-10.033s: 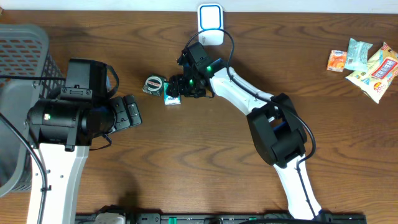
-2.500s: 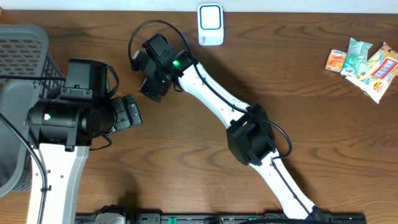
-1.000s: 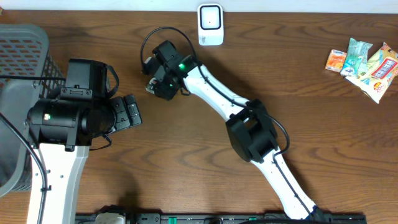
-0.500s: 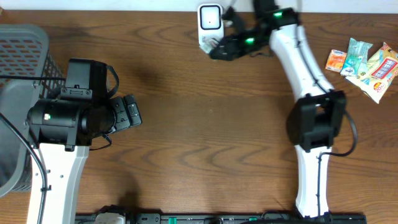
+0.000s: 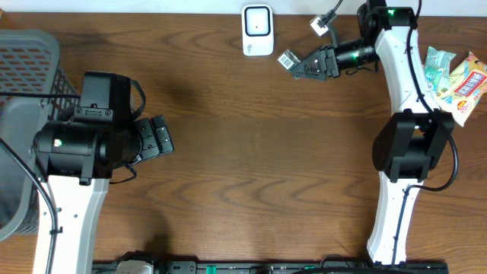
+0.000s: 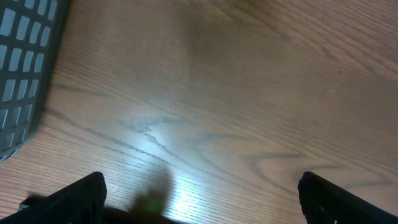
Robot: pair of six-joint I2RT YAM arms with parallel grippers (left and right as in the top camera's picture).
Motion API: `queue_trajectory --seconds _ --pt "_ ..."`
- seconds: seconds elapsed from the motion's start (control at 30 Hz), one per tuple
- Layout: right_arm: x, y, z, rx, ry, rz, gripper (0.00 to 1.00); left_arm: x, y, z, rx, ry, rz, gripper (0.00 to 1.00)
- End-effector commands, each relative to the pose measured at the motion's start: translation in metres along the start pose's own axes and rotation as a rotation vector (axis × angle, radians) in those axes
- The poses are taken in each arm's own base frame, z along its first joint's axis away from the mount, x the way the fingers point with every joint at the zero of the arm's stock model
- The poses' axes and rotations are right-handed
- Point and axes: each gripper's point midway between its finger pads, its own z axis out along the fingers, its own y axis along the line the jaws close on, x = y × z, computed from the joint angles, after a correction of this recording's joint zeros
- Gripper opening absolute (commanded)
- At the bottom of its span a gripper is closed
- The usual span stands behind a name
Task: Scan the item barcode
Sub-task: 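Lift the Zam-Buk tin and hold it in front of the scanner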
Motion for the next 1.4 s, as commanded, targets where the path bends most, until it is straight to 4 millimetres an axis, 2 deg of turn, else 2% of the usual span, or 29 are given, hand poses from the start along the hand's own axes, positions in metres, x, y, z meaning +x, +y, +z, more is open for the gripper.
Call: queue_trajectory --seconds 0.0,0.47,0.53,0.63,0.73,0.77,0.8,0.83,0.9,0.97,1.03,1.2,1.27,1.37 --pt "-0.011 0.015 0.006 -0.039 -0.032 -0.136 0.43 0.000 0.001 -0.001 -0.002 -0.003 -0.002 0.98" --pt "-0.010 0.014 0.016 -0.018 0.004 -0.172 0.46 0.000 0.001 -0.001 -0.002 -0.003 -0.002 0.98" --pt "0.000 0.006 0.030 0.049 0.099 -0.177 0.42 0.000 0.001 -0.001 -0.002 -0.003 -0.002 0.98" --pt "0.013 -0.017 0.045 0.222 0.240 -0.140 0.40 0.000 0.001 -0.001 -0.002 -0.003 -0.002 0.98" --pt "0.016 -0.065 0.044 0.602 0.366 -0.073 0.36 0.000 0.001 -0.001 -0.002 -0.003 -0.002 0.98" --pt "0.010 -0.083 0.036 0.793 0.385 -0.065 0.40 0.000 0.001 -0.001 -0.002 -0.003 -0.002 0.98" --pt "0.006 -0.089 0.033 0.861 0.386 -0.069 0.42 0.000 0.000 -0.001 -0.002 -0.003 -0.002 0.98" --pt "-0.006 -0.099 0.025 1.024 0.382 -0.098 0.47 0.000 0.001 -0.001 -0.002 -0.003 -0.002 0.98" --pt "-0.028 -0.105 0.017 1.204 0.356 -0.165 0.51 0.000 0.001 -0.001 -0.002 -0.003 -0.002 0.98" --pt "-0.048 -0.106 0.015 1.307 0.309 -0.223 0.54 0.000 0.000 -0.001 -0.002 -0.003 -0.002 0.98" --pt "-0.081 -0.105 0.022 1.355 0.216 -0.329 0.56 0.000 0.001 -0.001 -0.002 -0.003 -0.002 0.97" --pt "-0.124 -0.112 0.028 1.390 0.076 -0.471 0.52 0.000 0.001 -0.001 -0.002 -0.003 -0.002 0.98" --pt "-0.132 -0.118 0.031 1.405 0.072 -0.533 0.54 0.000 0.001 -0.001 -0.002 -0.003 -0.002 0.98" --pt "-0.140 -0.137 0.030 1.509 0.097 -0.625 0.54 0.000 0.001 -0.001 -0.002 -0.003 -0.002 0.98"
